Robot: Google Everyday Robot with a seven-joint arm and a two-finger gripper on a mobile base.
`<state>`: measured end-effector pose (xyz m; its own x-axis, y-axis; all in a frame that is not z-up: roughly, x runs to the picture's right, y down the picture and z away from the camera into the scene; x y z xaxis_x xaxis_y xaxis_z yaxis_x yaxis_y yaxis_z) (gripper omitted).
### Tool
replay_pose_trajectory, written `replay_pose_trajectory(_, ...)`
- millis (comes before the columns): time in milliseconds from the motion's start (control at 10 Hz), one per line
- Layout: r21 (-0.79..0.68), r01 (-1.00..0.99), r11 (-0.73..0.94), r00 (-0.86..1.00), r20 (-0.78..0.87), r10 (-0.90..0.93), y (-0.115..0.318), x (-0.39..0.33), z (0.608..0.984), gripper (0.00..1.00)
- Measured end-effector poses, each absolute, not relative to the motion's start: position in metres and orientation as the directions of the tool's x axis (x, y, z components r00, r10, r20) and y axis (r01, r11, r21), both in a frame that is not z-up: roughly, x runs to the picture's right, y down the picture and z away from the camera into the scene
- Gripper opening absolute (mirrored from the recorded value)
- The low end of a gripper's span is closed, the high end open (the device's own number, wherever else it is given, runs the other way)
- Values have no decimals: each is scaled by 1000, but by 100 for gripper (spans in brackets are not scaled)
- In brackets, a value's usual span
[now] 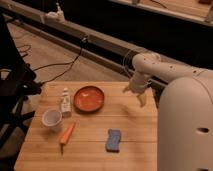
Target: Place the pepper in the ceramic cup
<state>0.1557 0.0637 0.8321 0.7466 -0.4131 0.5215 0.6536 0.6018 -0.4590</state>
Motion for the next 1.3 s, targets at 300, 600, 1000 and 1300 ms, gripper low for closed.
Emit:
replay_pose_trajectory(300, -357, 727, 587, 663, 587, -464, 64, 84, 825, 80)
replay_pose_trajectory(600, -238, 791, 564, 550, 681, -484, 83, 12, 794, 80)
replay_pose_trajectory(1000, -201, 807, 555, 512, 707, -488, 91, -6, 782, 80)
replay_pose_trajectory(1300, -213, 801, 560, 519, 713, -472, 96, -7, 785, 80)
